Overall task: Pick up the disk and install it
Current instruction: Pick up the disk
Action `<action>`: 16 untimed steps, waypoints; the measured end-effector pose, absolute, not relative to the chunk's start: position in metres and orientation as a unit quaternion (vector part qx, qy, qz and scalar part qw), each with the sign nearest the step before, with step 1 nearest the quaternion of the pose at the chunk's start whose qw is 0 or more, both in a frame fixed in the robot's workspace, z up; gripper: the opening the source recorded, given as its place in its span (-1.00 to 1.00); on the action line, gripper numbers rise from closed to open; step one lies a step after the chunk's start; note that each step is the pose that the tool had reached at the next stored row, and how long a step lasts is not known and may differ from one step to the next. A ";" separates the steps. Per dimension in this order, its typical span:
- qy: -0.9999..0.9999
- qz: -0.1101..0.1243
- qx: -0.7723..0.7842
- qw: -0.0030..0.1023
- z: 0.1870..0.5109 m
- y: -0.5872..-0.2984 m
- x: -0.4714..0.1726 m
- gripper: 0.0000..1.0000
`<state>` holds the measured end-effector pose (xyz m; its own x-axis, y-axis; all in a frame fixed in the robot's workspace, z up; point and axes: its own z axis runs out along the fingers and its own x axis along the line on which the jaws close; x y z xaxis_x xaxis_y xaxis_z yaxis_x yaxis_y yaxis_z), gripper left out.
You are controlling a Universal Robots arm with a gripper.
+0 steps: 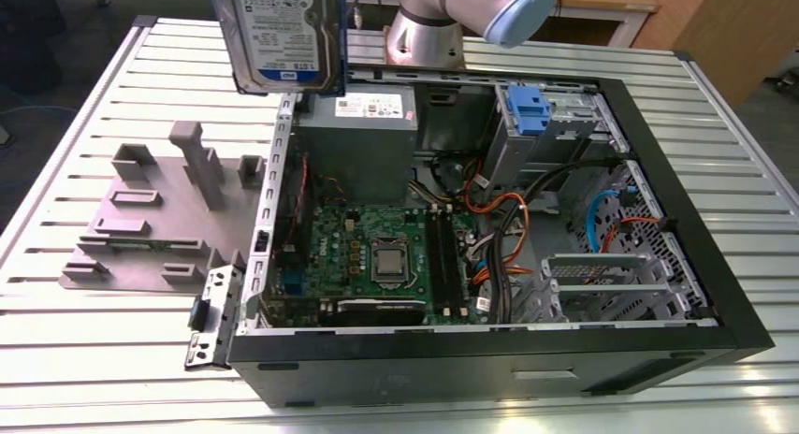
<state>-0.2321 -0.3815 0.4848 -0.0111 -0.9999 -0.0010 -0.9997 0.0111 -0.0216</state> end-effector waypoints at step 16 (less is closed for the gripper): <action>0.711 -0.007 -0.703 0.008 0.480 -0.393 -0.211 -0.27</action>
